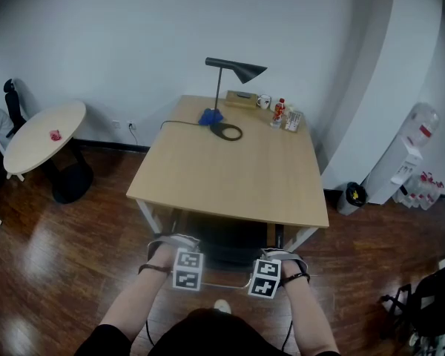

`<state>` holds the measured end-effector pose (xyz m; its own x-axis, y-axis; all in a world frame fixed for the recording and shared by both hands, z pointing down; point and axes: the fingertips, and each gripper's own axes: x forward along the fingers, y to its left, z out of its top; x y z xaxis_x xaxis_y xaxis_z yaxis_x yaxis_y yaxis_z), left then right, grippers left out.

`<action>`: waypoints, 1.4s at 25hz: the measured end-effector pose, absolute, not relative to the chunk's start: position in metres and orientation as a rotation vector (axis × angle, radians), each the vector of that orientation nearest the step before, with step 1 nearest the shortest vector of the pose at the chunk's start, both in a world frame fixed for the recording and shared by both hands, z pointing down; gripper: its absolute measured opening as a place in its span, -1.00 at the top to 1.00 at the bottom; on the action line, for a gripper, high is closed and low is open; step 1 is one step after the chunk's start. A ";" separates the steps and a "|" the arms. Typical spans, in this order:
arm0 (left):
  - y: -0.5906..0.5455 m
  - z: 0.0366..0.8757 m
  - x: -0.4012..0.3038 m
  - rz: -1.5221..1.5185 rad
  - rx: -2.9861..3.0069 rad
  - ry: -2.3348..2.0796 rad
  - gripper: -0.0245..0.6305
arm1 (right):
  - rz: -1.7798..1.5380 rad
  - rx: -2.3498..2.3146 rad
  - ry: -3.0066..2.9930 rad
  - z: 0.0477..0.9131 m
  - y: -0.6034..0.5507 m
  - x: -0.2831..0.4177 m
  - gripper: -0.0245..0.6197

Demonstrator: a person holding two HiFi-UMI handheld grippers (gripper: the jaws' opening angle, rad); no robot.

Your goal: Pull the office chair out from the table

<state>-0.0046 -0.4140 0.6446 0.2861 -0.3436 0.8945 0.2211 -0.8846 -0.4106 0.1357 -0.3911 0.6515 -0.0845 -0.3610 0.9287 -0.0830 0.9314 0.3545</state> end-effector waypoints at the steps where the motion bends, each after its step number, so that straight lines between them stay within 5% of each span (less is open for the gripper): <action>1: -0.411 0.644 -0.005 -1.635 -2.099 0.108 0.78 | -0.238 0.346 -1.650 0.651 -0.388 0.135 0.79; 35: -0.300 0.641 -0.021 -1.640 -2.101 0.088 0.78 | -0.202 0.357 -1.651 0.649 -0.275 0.120 0.77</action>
